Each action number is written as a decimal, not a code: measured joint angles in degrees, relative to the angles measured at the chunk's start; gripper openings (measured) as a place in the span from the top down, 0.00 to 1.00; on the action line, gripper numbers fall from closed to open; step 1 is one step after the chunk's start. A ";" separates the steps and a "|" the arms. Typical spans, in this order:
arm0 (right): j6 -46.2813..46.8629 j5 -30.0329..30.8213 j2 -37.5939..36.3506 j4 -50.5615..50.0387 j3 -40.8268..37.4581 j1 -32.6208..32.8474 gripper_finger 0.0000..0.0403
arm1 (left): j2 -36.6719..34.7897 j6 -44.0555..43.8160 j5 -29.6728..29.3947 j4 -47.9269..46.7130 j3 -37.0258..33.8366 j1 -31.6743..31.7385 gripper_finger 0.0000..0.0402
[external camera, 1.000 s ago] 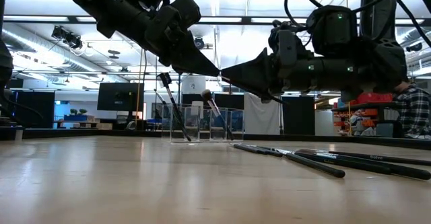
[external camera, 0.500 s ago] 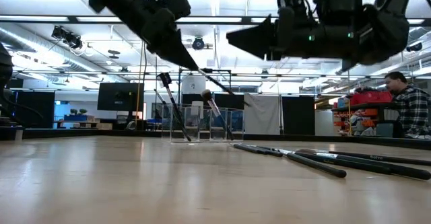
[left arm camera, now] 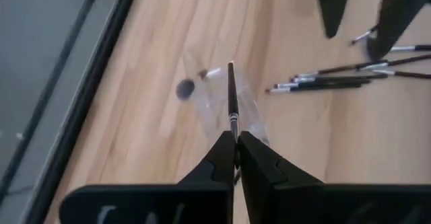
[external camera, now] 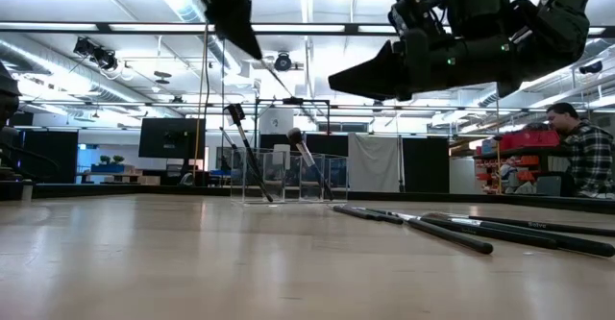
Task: Put items in baskets/containers
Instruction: Put the black eyeshadow brush into the transparent organizer
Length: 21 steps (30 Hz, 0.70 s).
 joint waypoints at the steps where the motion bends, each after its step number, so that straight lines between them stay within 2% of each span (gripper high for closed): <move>1: 0.98 -0.02 0.00 -0.27 0.01 0.00 0.47 | 0.02 -0.31 0.08 0.17 -0.57 0.32 0.97; 7: 3.83 -0.03 0.00 -1.30 0.01 0.02 0.48 | 2.34 -0.30 0.17 1.25 -5.98 1.49 0.97; 12: 4.97 -0.05 0.00 -1.61 0.01 0.02 0.48 | 4.87 -0.08 0.16 6.64 -8.86 2.13 0.96; 16: 8.56 -0.61 0.00 -2.22 0.01 0.11 0.48 | 6.72 1.73 0.19 9.84 -8.94 2.88 0.93; 21: 12.91 -0.57 0.02 -7.85 0.01 1.42 0.48 | 8.63 3.30 0.16 11.31 -8.92 3.68 0.90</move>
